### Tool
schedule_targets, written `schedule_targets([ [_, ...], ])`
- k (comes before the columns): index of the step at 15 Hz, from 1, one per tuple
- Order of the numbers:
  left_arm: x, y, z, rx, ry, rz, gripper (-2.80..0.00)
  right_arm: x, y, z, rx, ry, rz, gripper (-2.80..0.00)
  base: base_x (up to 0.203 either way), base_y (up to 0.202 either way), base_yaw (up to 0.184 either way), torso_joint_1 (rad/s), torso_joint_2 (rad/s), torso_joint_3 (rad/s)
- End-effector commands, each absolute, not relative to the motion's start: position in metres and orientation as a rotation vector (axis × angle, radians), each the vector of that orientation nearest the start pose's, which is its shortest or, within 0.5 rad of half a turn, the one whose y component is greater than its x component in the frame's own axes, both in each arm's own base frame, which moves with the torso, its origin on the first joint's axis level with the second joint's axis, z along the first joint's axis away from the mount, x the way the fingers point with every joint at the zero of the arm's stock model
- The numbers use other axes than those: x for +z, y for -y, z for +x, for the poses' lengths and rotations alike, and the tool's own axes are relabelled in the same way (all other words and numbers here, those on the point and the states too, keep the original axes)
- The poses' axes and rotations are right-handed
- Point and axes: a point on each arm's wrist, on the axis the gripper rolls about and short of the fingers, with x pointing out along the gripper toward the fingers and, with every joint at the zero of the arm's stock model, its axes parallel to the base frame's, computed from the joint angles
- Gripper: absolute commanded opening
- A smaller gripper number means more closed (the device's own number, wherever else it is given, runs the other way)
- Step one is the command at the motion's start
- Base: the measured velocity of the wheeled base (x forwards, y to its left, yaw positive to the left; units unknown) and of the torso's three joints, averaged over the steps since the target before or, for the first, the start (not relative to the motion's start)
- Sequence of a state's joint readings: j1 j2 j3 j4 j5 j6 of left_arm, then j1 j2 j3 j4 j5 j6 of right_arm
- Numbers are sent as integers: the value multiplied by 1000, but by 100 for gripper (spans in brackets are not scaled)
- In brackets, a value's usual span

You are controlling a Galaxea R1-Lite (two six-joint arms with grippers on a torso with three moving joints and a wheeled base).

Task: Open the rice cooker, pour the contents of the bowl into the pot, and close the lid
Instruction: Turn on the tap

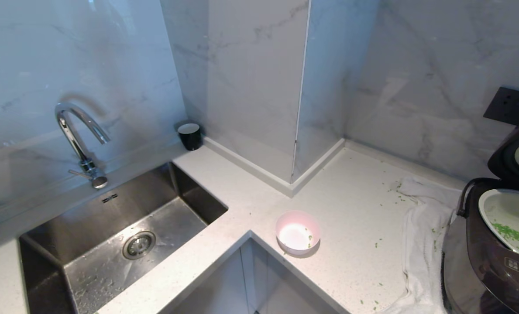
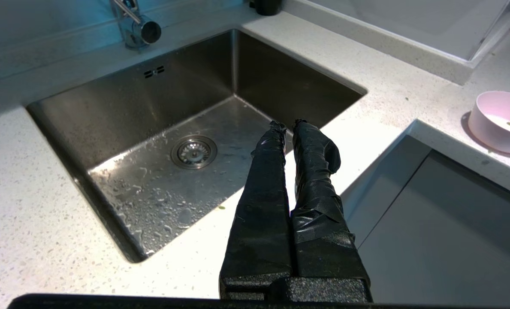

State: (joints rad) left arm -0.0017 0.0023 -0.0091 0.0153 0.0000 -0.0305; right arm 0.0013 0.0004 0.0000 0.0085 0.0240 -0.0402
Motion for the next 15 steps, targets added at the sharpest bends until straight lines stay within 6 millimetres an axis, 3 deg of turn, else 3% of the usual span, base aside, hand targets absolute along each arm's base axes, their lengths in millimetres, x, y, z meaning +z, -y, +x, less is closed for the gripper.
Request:
schedule_targets([
  [1,77,0,-23,-1,-9,-31,-280,74,0,-23,25,-10,-38,-280,0,0,0,0,0,0],
  [10,76,0,-24,3,-28,-30,-280,74,0,-23,15,-7,-34,-280,0,0,0,0,0,0],
  [11,81,0,-25,8,-21,-31,-280,74,0,-23,15,-7,-34,-280,0,0,0,0,0,0],
  [13,111,-1,-25,36,-7,-58,-280,74,0,-23,15,-7,-34,-280,0,0,0,0,0,0],
  [15,146,-1,-5,55,-88,-91,-280,74,0,-23,15,-7,-34,-280,0,0,0,0,0,0],
])
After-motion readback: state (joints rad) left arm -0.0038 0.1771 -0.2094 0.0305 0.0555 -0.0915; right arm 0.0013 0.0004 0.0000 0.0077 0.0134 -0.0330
